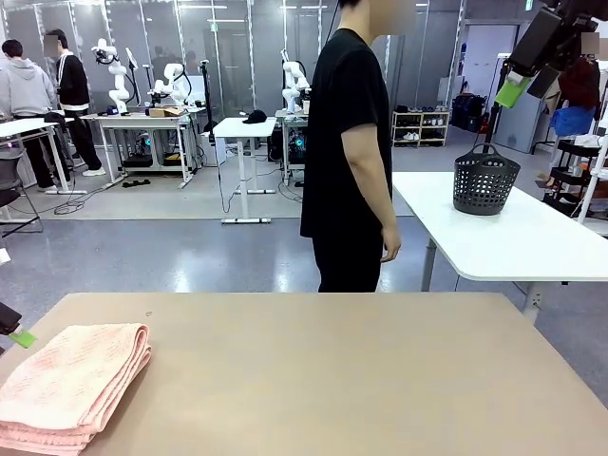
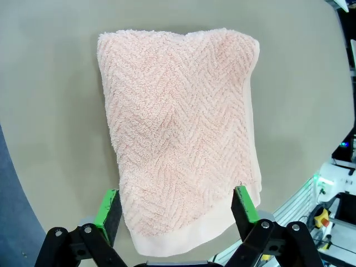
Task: Fold the towel.
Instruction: Pick up the 100 cm Hotel Towel and place it on the left side of the table.
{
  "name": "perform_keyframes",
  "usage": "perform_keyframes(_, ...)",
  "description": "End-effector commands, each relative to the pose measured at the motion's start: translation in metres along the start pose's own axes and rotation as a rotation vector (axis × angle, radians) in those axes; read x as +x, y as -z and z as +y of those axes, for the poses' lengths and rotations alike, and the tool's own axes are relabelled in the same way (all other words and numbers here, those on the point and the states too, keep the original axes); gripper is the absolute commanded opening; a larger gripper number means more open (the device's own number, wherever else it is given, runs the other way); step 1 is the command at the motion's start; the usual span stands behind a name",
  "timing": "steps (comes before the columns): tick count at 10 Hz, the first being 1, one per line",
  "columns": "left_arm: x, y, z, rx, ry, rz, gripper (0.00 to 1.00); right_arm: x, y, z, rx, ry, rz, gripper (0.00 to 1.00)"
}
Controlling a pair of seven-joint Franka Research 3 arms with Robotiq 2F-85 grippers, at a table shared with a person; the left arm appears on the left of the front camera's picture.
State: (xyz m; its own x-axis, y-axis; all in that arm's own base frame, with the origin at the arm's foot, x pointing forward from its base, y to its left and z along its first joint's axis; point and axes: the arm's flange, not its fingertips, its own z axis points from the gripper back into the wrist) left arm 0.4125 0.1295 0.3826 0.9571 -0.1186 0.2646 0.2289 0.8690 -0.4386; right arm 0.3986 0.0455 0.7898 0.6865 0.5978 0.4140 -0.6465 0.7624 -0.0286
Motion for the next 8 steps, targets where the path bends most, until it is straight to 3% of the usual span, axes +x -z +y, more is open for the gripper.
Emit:
perform_keyframes(1,0.0025,-0.0007,0.0025,0.008,0.013,0.000,1.00,-0.0005,-0.0009,0.0002,-0.003,0.002,0.007,1.00)
perform_keyframes(8,0.0025,-0.0007,0.0025,0.008,0.013,0.000,1.00,-0.0005,-0.0009,0.0002,-0.003,0.002,0.007,1.00)
